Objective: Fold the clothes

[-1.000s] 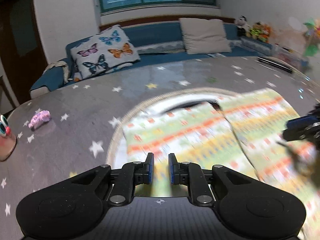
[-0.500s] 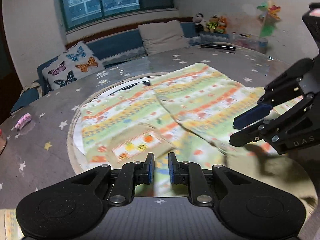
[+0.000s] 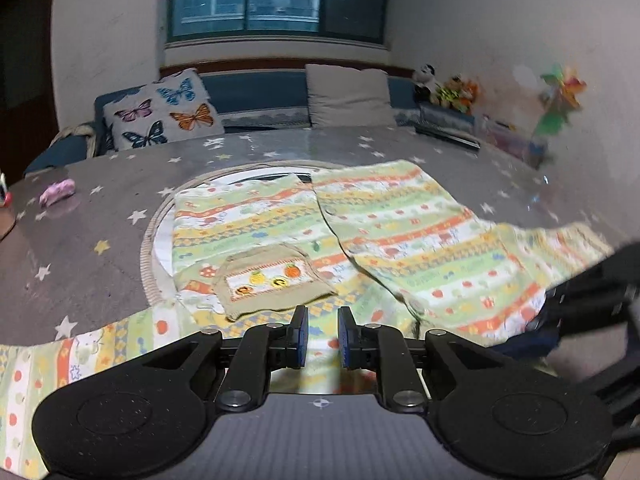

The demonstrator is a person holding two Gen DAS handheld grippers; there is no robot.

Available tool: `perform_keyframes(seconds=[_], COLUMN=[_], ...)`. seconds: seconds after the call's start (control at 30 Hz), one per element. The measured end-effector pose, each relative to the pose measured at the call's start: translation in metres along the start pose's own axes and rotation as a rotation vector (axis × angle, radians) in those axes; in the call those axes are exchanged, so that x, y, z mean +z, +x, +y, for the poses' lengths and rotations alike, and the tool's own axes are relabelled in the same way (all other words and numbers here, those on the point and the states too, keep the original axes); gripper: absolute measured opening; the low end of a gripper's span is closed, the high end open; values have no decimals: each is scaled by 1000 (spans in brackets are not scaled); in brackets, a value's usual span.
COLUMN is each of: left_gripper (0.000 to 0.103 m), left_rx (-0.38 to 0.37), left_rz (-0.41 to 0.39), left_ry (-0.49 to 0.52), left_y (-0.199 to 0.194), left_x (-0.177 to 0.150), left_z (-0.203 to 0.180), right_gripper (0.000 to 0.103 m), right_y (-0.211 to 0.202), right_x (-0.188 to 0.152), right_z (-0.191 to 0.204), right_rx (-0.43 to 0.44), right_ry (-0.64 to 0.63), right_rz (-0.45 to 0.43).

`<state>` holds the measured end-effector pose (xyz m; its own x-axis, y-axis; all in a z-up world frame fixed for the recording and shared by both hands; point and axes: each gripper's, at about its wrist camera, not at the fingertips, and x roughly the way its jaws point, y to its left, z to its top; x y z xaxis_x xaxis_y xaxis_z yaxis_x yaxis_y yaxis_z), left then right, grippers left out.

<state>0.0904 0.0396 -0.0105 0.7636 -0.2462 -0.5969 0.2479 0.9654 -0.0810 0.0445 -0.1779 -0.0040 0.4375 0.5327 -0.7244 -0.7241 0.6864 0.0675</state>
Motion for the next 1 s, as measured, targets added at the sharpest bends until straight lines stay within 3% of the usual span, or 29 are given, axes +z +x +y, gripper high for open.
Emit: perform_keyframes(seconds=[0.03,0.1,0.2,0.47,0.73,0.87,1.0], left_gripper=[18,18,18,16,17,17,16], left_rx=[2,6,-5,-78,-62,-113,-127], left_rz=[0,3,8,16,-4,-14,11], left_ry=[-1,10,38,68,108,54,92], left_y=[0,0,3,5,0,-2,3], left_x=[0,-1,-4,-15,-20,-15,-21], left_z=[1,0,-4,-21,-27,-22,-30], right_gripper=[21,6,5,5,5,5,5], right_y=[0,0,-14,-55,-50,-52,-52], right_x=[-1,-4,-3,3,-1,0,2], right_z=[1,3,-1,-46,-49,-49,-50], right_rx=[-10,-31,-29,41,58,59,65], right_ry=[-3,-8,17,289,325,328,336], right_rz=[-4,-12,-49,-158,-162,-172,-179])
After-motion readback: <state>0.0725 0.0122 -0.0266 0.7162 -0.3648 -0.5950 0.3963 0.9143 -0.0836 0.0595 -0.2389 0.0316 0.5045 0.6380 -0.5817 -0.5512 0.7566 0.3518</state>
